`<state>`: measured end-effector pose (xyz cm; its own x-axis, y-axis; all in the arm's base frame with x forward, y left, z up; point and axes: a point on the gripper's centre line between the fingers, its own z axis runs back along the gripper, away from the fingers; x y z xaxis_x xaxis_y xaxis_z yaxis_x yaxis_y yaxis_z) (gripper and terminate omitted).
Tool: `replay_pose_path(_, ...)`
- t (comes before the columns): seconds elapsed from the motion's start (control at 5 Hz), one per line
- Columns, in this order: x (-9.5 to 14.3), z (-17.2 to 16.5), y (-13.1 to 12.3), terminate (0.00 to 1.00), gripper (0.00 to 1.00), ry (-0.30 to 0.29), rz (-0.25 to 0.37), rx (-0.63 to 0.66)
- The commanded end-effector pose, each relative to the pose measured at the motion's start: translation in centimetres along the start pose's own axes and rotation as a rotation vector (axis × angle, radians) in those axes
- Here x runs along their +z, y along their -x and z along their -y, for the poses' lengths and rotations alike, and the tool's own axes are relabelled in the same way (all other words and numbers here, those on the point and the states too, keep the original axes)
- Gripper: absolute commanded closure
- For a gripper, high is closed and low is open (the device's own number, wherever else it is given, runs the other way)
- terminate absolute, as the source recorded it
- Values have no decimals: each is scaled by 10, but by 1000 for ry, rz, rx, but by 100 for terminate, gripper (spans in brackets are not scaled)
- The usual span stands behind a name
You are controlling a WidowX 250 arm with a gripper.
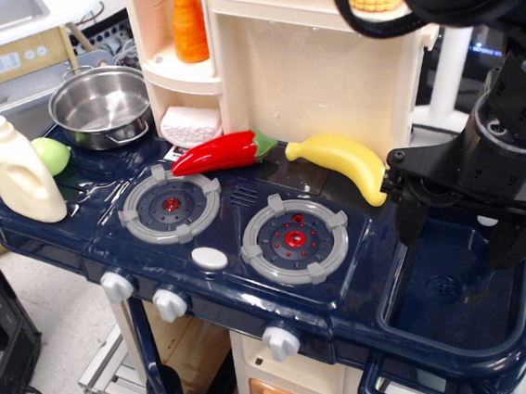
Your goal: Put detergent in sink
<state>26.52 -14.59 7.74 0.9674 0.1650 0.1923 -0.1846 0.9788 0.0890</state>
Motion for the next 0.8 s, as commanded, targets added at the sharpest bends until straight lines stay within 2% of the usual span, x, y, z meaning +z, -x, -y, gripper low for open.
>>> replay_pose_path(0.0, 0, 0, 0, 0, 0, 0, 0, 0)
replay_pose_path(0.2, 21, -40, 8, 0, 0, -31, -38, -268)
replay_pose_path(0.4, 39, -83, 14, 0, 0, -80, -142, -549)
replay_pose_path(0.6, 40, -134, 14, 0, 0, -99, -183, -814)
